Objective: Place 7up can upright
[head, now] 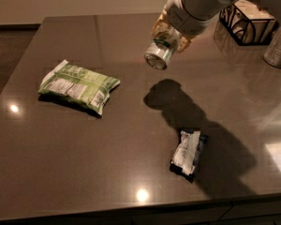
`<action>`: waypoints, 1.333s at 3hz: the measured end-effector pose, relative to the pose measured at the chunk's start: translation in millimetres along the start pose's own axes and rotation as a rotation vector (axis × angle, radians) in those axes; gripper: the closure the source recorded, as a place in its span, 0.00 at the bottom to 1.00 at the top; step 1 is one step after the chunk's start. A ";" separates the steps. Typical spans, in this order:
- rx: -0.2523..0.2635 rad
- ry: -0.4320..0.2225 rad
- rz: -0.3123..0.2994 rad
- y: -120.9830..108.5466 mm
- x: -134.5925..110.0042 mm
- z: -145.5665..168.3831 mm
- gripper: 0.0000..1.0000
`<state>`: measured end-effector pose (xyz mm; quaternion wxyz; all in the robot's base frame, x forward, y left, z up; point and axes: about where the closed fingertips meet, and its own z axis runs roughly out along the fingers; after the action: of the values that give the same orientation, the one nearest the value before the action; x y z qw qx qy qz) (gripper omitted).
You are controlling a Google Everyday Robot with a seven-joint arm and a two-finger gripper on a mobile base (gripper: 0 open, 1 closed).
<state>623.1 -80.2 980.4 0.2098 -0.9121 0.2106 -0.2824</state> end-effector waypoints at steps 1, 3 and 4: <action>-0.003 -0.002 0.000 0.4 -0.6 -0.2 1.00; 0.034 0.086 -0.066 2.7 14.4 -2.6 1.00; 0.074 0.122 -0.129 6.2 18.6 2.6 1.00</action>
Offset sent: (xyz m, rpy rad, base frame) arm 0.0058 -0.0075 0.0060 -0.0098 -0.0660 -0.0212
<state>637.0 -94.0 983.2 0.2117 -0.8964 0.1533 -0.3580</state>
